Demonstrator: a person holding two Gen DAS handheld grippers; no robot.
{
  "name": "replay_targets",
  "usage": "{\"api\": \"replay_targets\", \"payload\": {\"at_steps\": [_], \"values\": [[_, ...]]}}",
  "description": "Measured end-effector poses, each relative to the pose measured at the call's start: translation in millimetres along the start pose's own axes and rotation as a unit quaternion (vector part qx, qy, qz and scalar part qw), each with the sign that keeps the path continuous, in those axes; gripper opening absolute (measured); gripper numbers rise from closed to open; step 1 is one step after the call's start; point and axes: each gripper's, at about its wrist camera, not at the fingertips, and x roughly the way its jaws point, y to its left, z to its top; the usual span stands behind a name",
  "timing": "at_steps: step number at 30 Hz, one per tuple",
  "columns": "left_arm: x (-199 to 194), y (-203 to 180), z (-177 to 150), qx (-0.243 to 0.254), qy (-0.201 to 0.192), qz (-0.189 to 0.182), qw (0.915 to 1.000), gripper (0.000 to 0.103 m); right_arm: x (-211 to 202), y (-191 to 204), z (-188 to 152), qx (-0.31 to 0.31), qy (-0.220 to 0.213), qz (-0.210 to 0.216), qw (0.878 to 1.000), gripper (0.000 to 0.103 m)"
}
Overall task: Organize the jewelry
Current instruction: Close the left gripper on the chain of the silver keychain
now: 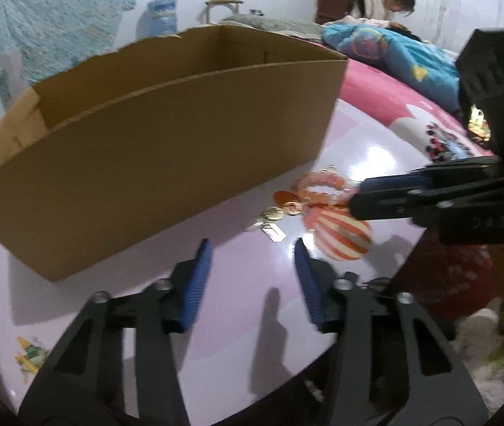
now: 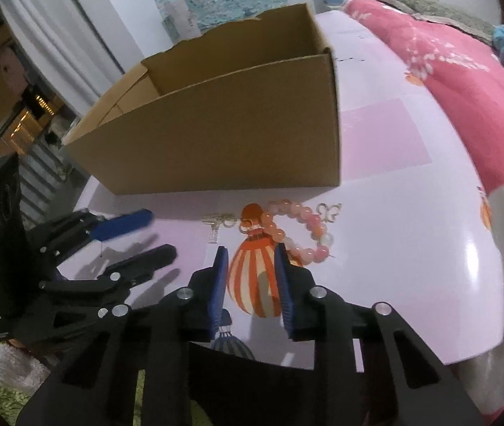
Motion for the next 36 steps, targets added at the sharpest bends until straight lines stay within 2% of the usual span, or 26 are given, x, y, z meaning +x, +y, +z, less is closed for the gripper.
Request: {"api": "replay_targets", "payload": {"at_steps": [3, 7, 19, 25, 30, 34, 36], "values": [[6.1, -4.5, 1.2, 0.002, 0.004, -0.030, 0.9995, 0.031, 10.9, 1.1, 1.7, -0.004, 0.012, 0.012, 1.000, 0.020], [18.3, -9.3, 5.4, 0.009, 0.016, -0.042, 0.9990, 0.022, 23.9, -3.8, 1.9, 0.006, 0.026, 0.018, 0.999, 0.015], [40.9, -5.4, 16.6, -0.007, 0.039, -0.036, 0.9986, 0.022, 30.5, -24.6, 3.7, 0.046, 0.020, 0.029, 0.998, 0.015], [41.2, -12.0, 17.3, 0.014, 0.043, -0.010, 0.9989, 0.019, 28.7, -28.0, 1.0, 0.050, 0.017, 0.033, 0.998, 0.015], [41.8, -18.9, 19.7, 0.028, 0.061, 0.018, 0.9976, 0.019, 26.7, -29.9, 2.3, 0.049, 0.016, 0.031, 0.998, 0.015], [40.5, -14.4, 20.5, 0.025, 0.061, 0.032, 0.9973, 0.006, 26.7, -28.1, 2.0, 0.051, 0.016, 0.030, 0.998, 0.015], [40.2, -11.1, 21.2, 0.019, 0.062, 0.028, 0.9975, 0.004, 26.2, -27.5, 2.0, 0.050, 0.016, 0.028, 0.998, 0.015]]}}
